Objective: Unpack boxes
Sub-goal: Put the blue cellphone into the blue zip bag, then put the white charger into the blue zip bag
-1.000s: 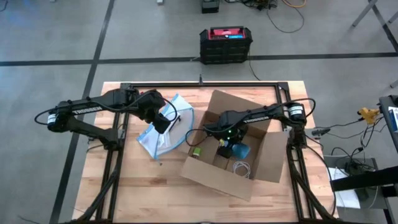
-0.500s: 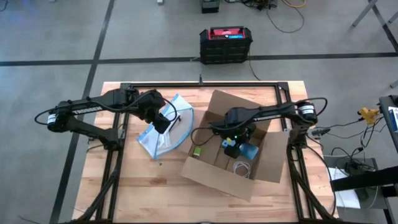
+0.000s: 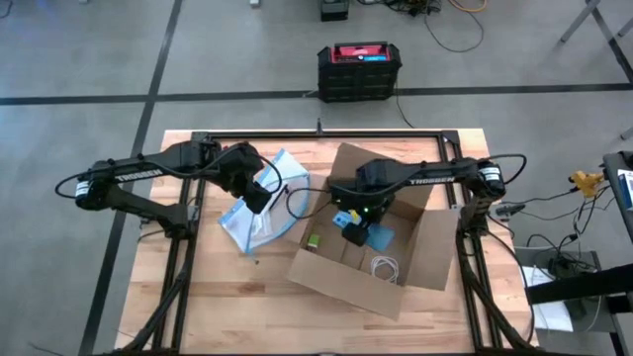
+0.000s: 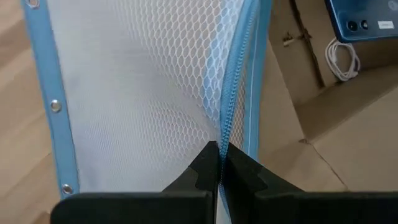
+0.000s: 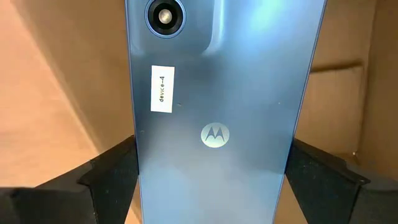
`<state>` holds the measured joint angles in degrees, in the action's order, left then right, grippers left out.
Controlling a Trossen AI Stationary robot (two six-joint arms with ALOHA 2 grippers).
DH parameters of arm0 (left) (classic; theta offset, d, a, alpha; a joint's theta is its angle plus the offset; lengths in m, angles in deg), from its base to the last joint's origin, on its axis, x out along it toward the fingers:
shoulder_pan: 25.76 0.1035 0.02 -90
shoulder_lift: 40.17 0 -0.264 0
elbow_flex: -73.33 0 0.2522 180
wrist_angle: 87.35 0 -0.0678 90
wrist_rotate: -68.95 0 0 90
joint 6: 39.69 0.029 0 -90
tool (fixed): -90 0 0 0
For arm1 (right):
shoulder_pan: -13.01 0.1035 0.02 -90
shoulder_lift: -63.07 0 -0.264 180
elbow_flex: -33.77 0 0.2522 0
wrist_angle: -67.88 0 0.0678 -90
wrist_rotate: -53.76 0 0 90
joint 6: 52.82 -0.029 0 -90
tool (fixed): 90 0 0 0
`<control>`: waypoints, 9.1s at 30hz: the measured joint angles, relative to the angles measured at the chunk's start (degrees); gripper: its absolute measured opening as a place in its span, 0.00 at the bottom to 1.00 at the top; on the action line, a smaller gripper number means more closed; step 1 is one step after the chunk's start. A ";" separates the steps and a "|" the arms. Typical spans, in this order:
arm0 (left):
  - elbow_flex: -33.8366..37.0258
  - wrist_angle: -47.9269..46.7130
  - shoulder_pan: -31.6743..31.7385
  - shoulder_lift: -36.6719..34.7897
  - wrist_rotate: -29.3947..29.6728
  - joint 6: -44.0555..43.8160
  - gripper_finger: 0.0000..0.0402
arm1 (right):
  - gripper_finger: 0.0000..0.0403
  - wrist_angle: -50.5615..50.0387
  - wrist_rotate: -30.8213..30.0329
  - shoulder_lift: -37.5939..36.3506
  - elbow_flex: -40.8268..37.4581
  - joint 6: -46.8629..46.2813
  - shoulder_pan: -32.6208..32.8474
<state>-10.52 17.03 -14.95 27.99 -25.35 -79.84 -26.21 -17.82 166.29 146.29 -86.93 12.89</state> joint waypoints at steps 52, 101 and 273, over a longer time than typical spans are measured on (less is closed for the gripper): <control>0.15 9.76 -5.84 1.16 -1.55 7.79 0.00 | 0.86 15.81 -2.09 25.34 35.89 -19.96 -4.92; 0.13 6.40 -5.86 1.79 -1.17 2.57 0.00 | 0.79 9.04 -24.86 1.30 6.03 42.77 13.97; 0.15 7.04 -5.64 1.88 -0.61 3.76 0.00 | 0.00 34.75 -35.63 -26.73 -17.72 46.08 5.01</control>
<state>-10.37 24.07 -20.58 29.87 -25.96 -76.07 8.54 -53.45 139.56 128.57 -40.85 17.90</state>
